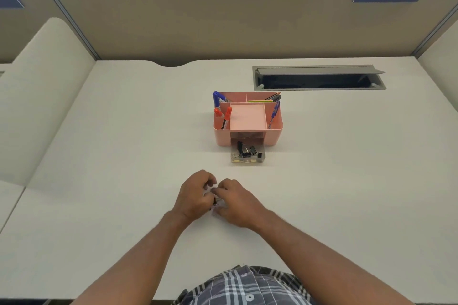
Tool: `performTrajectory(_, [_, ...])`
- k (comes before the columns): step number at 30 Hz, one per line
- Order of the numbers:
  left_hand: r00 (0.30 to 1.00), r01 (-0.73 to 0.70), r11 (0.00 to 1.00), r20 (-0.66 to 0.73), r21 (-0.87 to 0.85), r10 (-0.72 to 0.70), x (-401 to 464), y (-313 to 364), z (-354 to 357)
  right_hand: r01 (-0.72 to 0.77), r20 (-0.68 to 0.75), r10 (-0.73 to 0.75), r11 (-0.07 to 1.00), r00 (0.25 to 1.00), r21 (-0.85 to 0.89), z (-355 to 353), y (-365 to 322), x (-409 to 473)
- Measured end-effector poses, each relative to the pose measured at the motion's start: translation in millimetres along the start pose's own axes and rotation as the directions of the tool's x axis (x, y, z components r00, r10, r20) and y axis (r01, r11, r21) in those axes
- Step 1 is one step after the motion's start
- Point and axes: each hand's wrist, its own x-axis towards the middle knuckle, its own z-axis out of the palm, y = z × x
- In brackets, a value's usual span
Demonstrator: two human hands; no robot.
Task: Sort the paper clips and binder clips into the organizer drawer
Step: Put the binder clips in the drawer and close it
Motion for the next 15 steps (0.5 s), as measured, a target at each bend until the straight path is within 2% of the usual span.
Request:
performTrajectory(4, [0.997, -0.05, 0.998, 0.054, 0.04, 0.047, -21.6, -12.4, -7.9, 0.032, -0.072, -0.038, 0.995, 0.997, -0.089, 15.3, -2.1, 4.4])
performTrajectory(8, [0.986, -0.138, 0.97, 0.115, 0.2, 0.117, -27.0, -20.5, -9.9, 0.035, -0.156, -0.057, 0.989, 0.986, -0.14, 24.8, 4.9, 10.5])
performTrajectory(15, [0.981, -0.185, 0.937, 0.109, 0.295, 0.16, -10.3, -12.6, 6.7, -0.071, -0.242, 0.048, 0.994, 0.969, -0.089, 6.4, 28.9, 10.3])
